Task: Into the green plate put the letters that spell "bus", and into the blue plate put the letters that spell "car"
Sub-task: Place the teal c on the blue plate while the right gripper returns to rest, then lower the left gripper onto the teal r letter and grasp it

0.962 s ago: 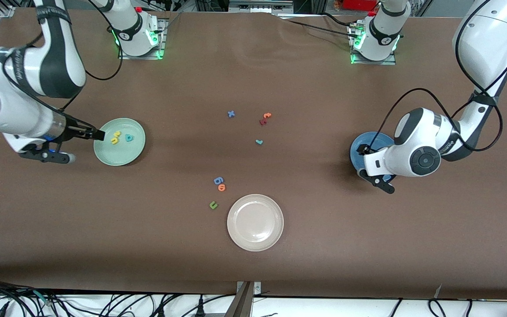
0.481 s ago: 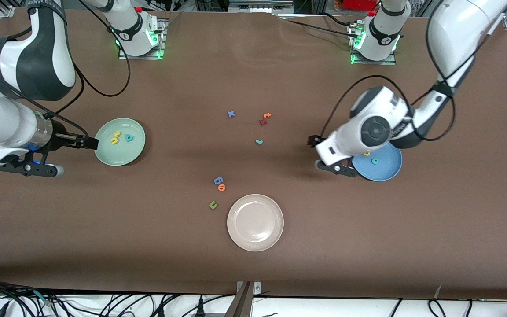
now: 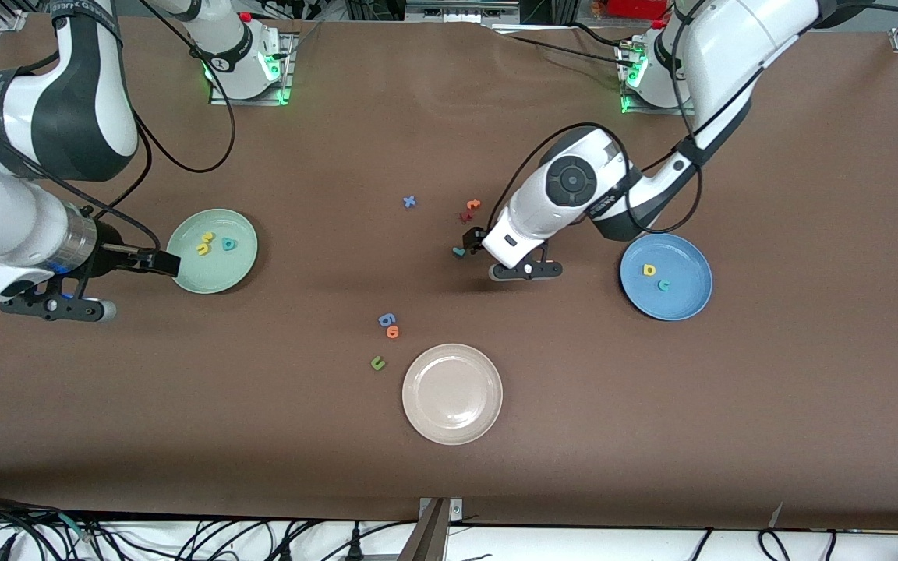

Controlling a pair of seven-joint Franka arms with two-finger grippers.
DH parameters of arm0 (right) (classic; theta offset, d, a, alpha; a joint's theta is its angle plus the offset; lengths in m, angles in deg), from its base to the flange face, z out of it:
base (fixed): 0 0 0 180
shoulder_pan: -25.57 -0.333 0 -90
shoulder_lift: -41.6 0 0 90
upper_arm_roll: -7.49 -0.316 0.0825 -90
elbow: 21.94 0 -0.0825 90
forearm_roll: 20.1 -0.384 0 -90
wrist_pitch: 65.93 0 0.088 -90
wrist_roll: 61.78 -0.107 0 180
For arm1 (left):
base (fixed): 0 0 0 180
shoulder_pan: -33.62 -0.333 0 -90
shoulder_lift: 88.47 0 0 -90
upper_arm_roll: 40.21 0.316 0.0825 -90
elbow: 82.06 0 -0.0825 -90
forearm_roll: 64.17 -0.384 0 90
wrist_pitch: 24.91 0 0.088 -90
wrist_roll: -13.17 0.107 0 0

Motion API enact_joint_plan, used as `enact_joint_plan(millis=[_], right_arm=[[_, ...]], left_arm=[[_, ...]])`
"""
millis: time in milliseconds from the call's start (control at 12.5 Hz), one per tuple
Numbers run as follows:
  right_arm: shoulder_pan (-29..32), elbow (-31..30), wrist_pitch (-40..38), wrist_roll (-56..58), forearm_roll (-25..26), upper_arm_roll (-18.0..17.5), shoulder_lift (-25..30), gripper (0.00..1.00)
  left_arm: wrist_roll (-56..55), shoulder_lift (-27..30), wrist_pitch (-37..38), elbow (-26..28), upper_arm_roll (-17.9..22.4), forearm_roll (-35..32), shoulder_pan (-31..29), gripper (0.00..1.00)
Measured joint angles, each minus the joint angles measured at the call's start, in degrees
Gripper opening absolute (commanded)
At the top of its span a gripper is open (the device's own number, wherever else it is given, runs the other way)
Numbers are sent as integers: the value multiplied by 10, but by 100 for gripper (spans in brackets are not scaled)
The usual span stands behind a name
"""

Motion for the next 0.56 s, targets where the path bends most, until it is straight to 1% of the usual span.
enact_joint_plan(millis=[80,160,241,321,401,481,561], right_arm=[[15,7,1,0,0,-13,0,100],[43,14,1,0,0,-40,-1,100],[87,22,1,0,0,-81,-1,100],[135,31,-7,3,11,-129,0,100],[174,36,-23,6,38,-170,2,100],[196,39,-37,7,59,-194,7,100],[209,38,-41,7,68,-210,12,99]], left_arm=[[-49,-5,-26,1,26,0,30,100],[-98,-9,-48,1,56,0,63,100],[-145,-12,-64,1,84,0,98,100],[-187,-15,-75,1,111,0,132,100],[-229,-15,-80,0,137,0,165,100],[-269,-16,-83,-1,158,0,193,100],[-301,-16,-85,-2,174,0,215,100]])
